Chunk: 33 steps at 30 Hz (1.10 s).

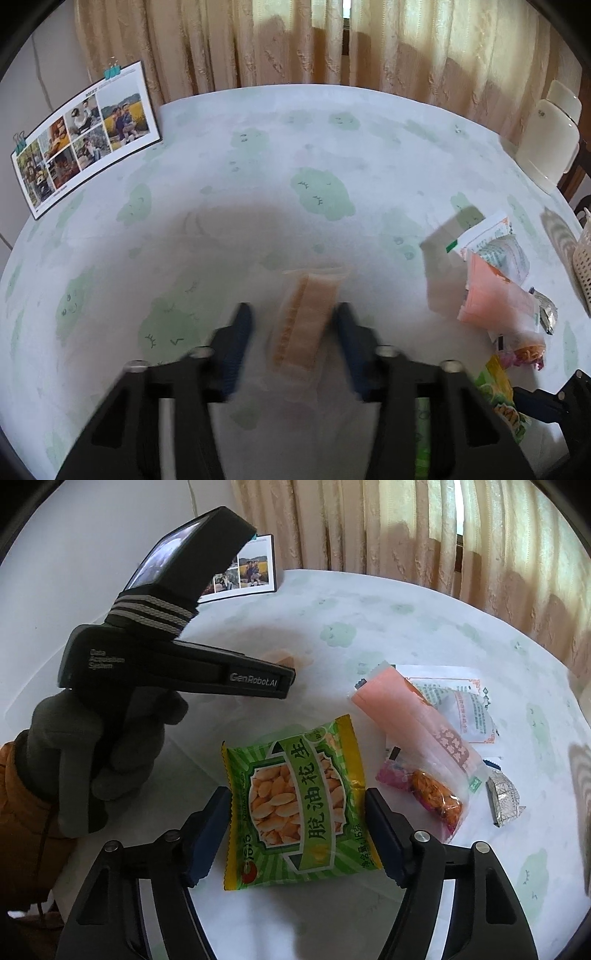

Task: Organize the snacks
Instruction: 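Grasp the wafer bar with the left tool while the right tool grasps the green peanut bag, then carry the peanut bag into the basket with the right tool while the left tool carries the wafer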

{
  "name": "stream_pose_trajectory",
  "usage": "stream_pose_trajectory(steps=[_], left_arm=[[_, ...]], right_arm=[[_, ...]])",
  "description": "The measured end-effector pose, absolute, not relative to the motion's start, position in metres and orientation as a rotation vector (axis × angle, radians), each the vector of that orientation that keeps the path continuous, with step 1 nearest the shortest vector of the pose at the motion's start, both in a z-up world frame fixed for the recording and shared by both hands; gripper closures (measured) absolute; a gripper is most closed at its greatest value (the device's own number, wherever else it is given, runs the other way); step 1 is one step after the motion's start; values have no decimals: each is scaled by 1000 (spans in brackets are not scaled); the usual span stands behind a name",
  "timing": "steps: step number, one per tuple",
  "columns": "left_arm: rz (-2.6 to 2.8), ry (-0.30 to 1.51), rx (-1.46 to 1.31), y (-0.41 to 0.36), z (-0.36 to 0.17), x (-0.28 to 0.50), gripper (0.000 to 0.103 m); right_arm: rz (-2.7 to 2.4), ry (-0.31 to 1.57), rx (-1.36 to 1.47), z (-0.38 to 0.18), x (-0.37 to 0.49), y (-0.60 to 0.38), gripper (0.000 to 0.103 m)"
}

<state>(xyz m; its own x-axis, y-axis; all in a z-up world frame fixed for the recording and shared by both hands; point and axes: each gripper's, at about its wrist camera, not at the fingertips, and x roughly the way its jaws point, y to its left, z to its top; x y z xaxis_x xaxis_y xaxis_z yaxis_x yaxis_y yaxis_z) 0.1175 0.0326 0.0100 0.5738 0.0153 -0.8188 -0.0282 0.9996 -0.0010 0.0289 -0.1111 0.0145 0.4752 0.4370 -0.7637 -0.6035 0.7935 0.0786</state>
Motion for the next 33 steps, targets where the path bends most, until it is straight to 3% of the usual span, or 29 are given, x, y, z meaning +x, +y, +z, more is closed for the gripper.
stream_pose_trajectory(steps=[3,33], left_arm=[[20,954,-24,34,12,114,79],[-42,863,-104,28,38,90,79]], right_arm=[[636,858,-202,15,29,-112,32],[426,662,116,77,50,-222,32]])
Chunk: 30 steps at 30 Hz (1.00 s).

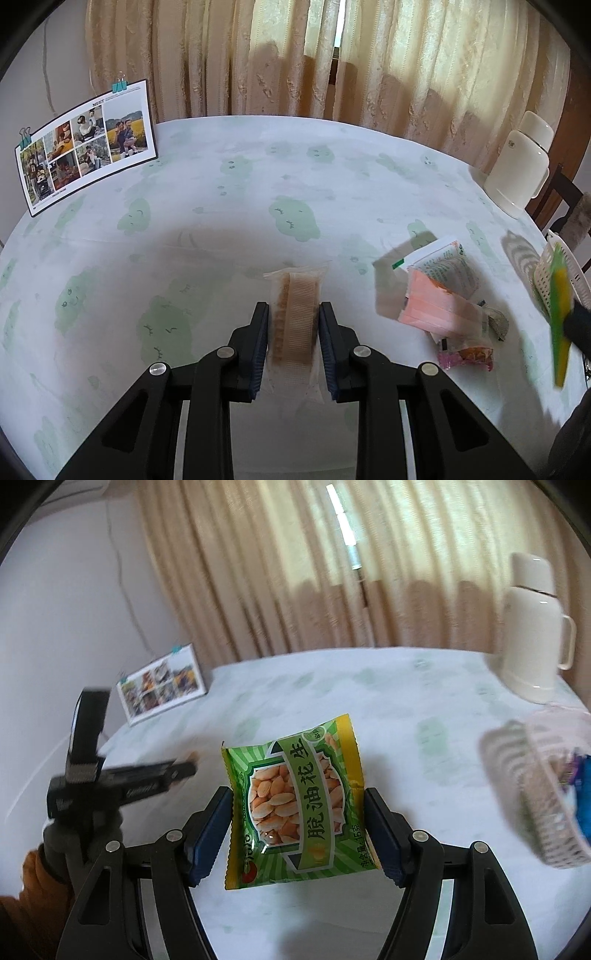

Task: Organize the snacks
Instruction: 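Carry the peanut bag into the basket with the right tool while the left tool carries the wafer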

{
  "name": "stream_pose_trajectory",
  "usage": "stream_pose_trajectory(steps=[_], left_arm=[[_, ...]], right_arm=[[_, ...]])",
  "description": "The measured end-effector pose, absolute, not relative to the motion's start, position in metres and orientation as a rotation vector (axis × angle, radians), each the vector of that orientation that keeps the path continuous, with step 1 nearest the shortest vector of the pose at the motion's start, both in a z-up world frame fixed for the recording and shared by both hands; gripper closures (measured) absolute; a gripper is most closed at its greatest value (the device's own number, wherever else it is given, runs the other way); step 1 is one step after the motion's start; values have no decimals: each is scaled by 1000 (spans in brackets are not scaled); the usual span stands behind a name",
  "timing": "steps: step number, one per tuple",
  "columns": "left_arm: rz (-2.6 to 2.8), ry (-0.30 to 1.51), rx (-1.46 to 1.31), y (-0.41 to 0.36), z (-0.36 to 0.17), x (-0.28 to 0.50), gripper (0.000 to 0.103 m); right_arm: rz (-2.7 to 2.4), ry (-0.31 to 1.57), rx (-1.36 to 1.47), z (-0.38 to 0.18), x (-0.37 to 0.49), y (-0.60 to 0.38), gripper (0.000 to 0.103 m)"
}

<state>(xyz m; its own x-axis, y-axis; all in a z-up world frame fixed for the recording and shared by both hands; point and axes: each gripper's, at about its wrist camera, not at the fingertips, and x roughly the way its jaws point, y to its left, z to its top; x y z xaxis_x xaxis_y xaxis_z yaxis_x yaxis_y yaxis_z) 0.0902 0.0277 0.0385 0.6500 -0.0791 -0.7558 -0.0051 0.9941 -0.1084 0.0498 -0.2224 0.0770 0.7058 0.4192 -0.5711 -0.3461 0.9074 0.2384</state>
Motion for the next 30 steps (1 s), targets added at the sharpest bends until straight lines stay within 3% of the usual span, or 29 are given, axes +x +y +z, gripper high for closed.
stream_pose_trajectory(steps=[26,30], left_arm=[[-100,886,-77,-7,36,84,79],[-110,886,-65,-14,37,83,79]], right_arm=[[-74,525,252,104,57,-387,31],[-141,518,286,96,62,-405,15]])
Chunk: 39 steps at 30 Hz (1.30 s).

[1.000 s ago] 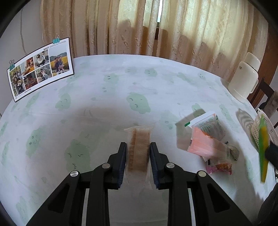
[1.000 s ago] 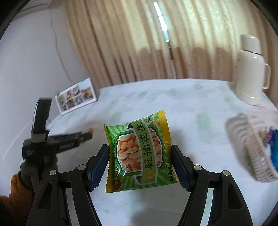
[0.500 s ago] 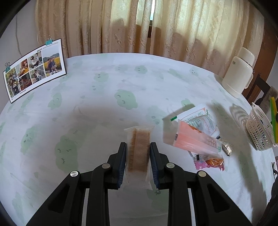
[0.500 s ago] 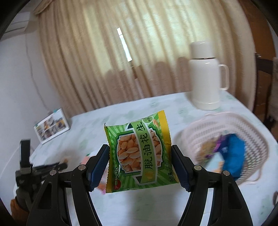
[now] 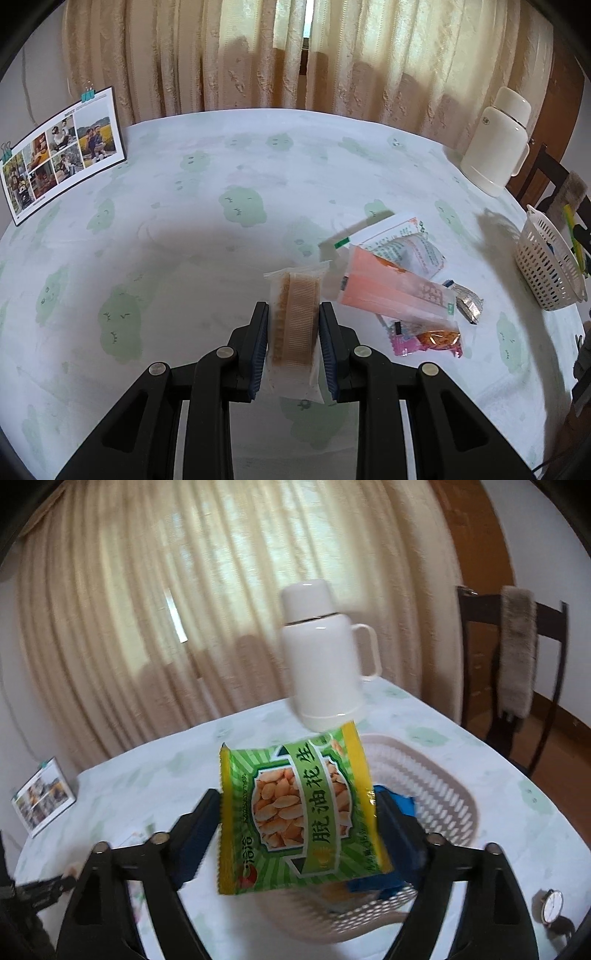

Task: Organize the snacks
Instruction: 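Carry the peanut bag into the basket with the right tool while the left tool carries the wafer, then lower the wafer bar into the basket and open the left tool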

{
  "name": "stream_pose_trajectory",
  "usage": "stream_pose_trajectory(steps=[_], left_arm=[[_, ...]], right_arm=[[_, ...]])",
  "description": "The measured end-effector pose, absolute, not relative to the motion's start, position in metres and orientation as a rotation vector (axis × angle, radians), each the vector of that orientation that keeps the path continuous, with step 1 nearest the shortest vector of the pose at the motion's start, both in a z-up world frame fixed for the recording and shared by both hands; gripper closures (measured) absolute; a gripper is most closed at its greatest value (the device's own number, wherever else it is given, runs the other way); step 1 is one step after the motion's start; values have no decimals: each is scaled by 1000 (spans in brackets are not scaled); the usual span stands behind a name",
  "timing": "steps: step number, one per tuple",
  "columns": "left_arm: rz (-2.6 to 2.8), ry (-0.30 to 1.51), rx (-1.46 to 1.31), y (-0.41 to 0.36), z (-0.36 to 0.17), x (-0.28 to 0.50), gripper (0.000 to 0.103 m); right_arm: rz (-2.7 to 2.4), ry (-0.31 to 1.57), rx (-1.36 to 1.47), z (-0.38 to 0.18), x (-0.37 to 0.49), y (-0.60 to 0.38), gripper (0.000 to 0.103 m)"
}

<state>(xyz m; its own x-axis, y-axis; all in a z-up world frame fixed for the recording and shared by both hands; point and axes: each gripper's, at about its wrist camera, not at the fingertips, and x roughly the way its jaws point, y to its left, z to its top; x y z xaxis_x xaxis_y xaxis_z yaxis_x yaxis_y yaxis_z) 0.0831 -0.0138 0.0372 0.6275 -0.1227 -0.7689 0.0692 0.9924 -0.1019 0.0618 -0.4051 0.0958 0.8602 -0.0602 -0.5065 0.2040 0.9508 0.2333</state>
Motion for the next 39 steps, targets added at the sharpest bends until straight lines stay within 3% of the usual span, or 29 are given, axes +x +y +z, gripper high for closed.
stream_pose_trajectory(steps=[11,22,39], left_arm=[[-140,869,-13,-48,52,84,79],[-203,835,58,-96,71,88,79],[-370,780,152,-202,98,100,78]], right_arm=[[-173,539,363,80,60,-438,15],[-119,500,348,81,55,-440,7],[-260,467,450,83,39,-471,7]])
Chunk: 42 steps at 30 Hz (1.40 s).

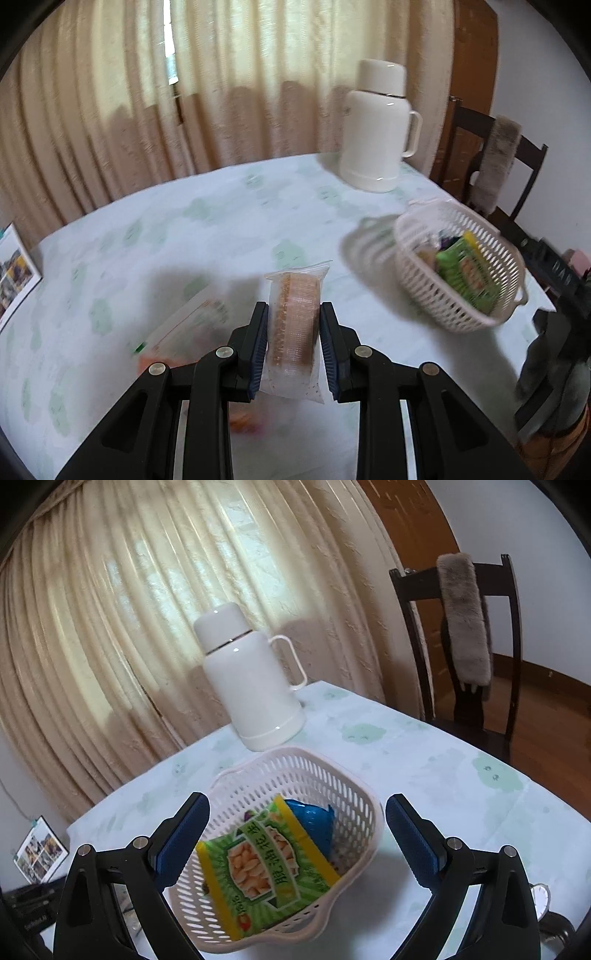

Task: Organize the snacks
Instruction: 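Lower the wafer bar into the basket and open the left tool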

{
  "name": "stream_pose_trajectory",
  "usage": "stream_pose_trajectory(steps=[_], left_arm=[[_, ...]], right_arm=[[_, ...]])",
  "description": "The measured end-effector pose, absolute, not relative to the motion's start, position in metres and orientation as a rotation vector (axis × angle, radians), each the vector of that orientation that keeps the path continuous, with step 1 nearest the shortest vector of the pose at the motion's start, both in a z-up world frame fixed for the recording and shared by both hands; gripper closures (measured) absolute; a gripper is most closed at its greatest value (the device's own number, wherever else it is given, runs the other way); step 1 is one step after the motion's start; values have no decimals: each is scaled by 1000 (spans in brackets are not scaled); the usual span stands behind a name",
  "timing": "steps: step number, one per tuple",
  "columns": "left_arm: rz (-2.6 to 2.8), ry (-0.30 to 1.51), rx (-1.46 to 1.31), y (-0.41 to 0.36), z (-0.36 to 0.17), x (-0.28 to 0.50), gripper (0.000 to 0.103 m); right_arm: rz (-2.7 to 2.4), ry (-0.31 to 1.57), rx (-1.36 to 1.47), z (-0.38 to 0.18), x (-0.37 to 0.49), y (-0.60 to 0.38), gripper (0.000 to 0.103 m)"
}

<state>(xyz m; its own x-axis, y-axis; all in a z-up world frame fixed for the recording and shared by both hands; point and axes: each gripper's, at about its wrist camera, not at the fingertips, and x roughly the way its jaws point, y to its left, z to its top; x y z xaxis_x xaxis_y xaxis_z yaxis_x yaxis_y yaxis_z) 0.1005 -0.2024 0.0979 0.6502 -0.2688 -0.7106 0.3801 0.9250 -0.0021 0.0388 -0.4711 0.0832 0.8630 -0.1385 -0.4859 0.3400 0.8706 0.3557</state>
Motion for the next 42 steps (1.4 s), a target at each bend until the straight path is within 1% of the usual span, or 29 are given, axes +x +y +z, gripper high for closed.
stream_pose_trajectory(steps=[11,24,25,27,28,42], left_arm=[[-518,769,174,-283,108,121,77],[-595,785,198,-330,98,129,76],[-600,788,202,-332,97,129,75],[-600,796,199,-334,96,129,62],[-588,798,188,-332,96,130,58],[-548,809,165,-313,97,129,54]], right_arm=[[-309,449,419,87,35,-472,7],[-409,431,390,90,32,-477,7],[-411,431,394,90,32,-478,7],[-414,430,399,90,32,-480,7],[-416,429,399,90,31,-480,7],[-425,422,362,93,31,-474,7]])
